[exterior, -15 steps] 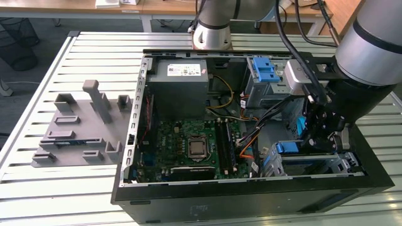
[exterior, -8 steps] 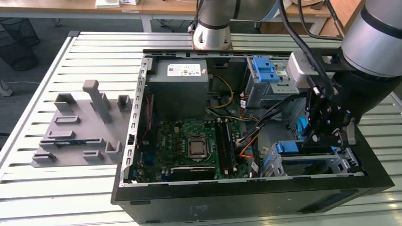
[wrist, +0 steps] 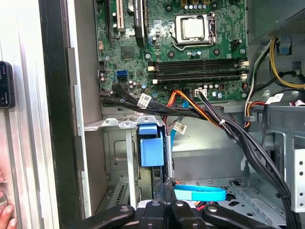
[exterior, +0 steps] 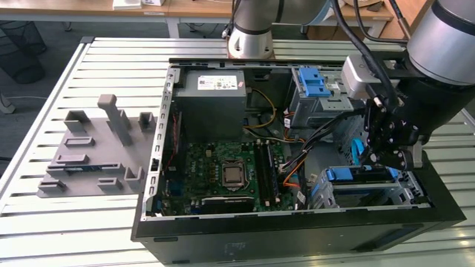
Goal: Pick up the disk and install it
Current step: 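Insert the second disk wire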
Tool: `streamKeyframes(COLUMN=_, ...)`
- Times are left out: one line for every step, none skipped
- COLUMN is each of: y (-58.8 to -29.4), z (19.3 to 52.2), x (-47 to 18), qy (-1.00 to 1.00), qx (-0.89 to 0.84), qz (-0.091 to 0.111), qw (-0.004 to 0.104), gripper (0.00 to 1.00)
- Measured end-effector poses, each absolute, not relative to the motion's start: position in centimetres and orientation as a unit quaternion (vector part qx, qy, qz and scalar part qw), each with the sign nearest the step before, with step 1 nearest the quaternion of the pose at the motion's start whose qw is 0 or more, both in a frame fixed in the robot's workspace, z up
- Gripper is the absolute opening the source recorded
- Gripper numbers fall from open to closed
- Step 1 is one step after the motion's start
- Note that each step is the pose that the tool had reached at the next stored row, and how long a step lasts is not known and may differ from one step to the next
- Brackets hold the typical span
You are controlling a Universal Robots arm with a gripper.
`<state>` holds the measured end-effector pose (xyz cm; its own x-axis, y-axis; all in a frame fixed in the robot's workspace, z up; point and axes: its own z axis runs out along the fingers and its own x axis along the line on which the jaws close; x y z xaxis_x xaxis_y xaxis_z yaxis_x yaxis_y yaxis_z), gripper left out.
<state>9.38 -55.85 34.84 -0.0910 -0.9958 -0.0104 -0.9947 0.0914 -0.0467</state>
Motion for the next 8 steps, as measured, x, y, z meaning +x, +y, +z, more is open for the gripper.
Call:
streamKeyframes(y=-55.85, z=34.85, x=9.38, qy=0.738, qx=-0.674, qz=-0.014, qw=0.020, gripper=0.11)
streamKeyframes(y=-55.85, z=34.85, x=9.38, qy=0.738, qx=-0.674, qz=-0.014, qw=0.020, gripper=0.11)
streamKeyframes(y=-55.85, z=34.85, x=9.38, qy=0.738, qx=-0.674, qz=-0.014, qw=0.020, gripper=0.11)
streamKeyframes(y=-55.85, z=34.86, x=9.38, qy=0.738, qx=-0.674, qz=-0.014, qw=0.020, gripper=0.11)
streamKeyframes(y=-55.85, z=34.86, x=9.38, qy=0.738, qx=-0.674, qz=-0.014, qw=0.020, gripper=0.11)
streamKeyframes(y=-55.85, z=34.87, x=9.38, qy=0.738, qx=-0.674, qz=-0.014, qw=0.020, gripper=0.11)
streamKeyframes(y=-55.85, z=34.87, x=9.38, qy=0.738, qx=-0.674, qz=-0.014, qw=0.020, gripper=0.11)
streamKeyframes(y=-55.85, z=34.87, x=9.38, qy=0.738, qx=-0.674, qz=-0.014, qw=0.020, gripper=0.11)
